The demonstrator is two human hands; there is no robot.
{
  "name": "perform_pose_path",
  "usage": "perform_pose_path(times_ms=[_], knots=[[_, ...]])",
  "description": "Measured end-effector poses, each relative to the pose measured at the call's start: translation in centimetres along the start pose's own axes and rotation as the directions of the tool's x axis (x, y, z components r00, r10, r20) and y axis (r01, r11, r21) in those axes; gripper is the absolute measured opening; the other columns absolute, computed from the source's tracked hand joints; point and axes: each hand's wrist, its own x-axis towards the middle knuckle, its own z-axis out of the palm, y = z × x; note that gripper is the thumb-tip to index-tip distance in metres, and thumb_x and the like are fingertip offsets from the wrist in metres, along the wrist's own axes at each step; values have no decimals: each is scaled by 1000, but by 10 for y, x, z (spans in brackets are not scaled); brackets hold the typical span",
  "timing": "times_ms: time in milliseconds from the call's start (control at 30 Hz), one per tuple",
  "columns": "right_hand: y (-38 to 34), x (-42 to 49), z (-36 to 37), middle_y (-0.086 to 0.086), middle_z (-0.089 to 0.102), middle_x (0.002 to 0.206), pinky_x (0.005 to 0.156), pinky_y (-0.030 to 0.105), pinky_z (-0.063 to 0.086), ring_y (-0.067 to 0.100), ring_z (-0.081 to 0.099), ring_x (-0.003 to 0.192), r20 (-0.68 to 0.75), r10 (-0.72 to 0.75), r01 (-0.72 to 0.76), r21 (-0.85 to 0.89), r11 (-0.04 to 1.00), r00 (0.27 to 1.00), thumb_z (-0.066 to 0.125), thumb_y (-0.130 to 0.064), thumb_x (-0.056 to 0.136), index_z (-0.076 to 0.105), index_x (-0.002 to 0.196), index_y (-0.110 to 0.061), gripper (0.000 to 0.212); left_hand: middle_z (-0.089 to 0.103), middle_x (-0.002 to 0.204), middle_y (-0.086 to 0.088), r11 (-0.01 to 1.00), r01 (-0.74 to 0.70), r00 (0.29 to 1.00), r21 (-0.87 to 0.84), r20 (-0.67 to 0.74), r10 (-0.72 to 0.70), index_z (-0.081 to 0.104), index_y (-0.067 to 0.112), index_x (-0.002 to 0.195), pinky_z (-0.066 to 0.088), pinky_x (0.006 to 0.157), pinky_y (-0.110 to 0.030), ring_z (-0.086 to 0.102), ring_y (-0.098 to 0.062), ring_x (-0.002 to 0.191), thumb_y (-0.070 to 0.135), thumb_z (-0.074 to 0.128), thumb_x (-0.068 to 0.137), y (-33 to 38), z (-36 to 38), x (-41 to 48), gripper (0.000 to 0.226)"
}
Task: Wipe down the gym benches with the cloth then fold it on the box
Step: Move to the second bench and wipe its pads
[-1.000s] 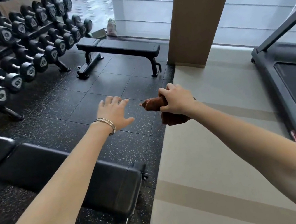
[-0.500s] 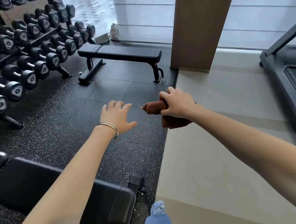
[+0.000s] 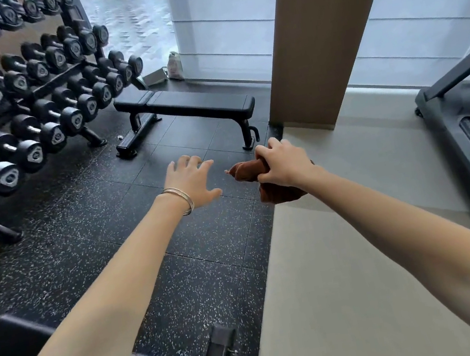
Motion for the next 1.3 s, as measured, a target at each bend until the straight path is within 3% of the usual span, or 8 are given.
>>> perform_pose_path(times_ms=[900, 1300], knots=[[170, 345, 35, 13, 49, 113, 75, 42, 45, 33, 47, 106, 124, -175, 178, -9, 984, 977, 64, -46, 81, 48, 117, -17, 49, 37, 145, -6, 981, 191, 974, -22, 130, -187, 28, 25, 145, 28, 108, -43, 30, -28, 134, 59, 50, 83, -16, 43, 332, 74], [193, 497, 56, 13, 48, 116, 81, 44, 48, 33, 46, 110, 178, -156, 158, 8, 987, 972, 64, -46, 80, 48, 119, -19, 50, 37, 145, -6, 984, 179, 974, -18, 142, -175, 28, 25, 146, 29, 110, -43, 30, -28, 135, 60, 51, 82, -85, 59, 479, 76]])
